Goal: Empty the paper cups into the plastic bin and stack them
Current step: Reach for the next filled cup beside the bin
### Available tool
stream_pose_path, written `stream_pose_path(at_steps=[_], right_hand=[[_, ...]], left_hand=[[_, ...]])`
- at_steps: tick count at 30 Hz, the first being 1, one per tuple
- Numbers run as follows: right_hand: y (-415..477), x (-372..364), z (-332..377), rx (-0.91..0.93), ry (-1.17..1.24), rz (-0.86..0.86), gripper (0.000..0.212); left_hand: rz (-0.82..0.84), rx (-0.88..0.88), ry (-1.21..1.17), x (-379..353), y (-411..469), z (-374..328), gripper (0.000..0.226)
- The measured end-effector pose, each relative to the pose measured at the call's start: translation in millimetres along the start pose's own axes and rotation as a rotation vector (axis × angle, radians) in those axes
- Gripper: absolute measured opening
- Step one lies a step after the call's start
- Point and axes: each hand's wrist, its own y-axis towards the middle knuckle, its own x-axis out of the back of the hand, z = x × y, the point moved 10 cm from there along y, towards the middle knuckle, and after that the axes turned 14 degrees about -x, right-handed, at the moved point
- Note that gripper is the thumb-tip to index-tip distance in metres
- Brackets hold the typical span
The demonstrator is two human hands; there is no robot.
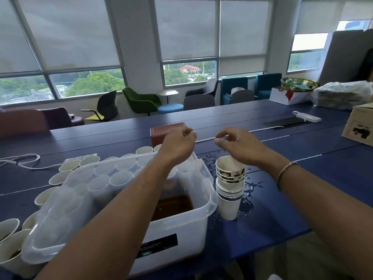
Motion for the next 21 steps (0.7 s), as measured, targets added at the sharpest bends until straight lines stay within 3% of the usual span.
stream_pose_path(at_steps=[2, 5, 13, 18, 21], right_hand=[[14, -10, 8, 0.007, -0.014, 0.065, 0.019], [37, -39, 14, -0.011, -0.106, 0.231, 0.023], [84, -117, 6, -0.009, -0.639, 0.615, 0.037], [99, -140, -1, -0.072, -0.725, 0.736, 0.038], [101, -156, -14, -0.056, -0.811, 0.804, 0.024]], left_hand=[[0.033, -0.003, 0.052, 1, 9, 8, 0.031], [0.08, -0.012, 0.146, 0, 26, 22, 0.027], [0.208, 0.006, 0.284, -6, 62, 63, 0.025], [0.253, 0.036, 0.279, -8, 79, 83, 0.024], [0.247, 0.017, 0.264, -9, 83, 85, 0.026]])
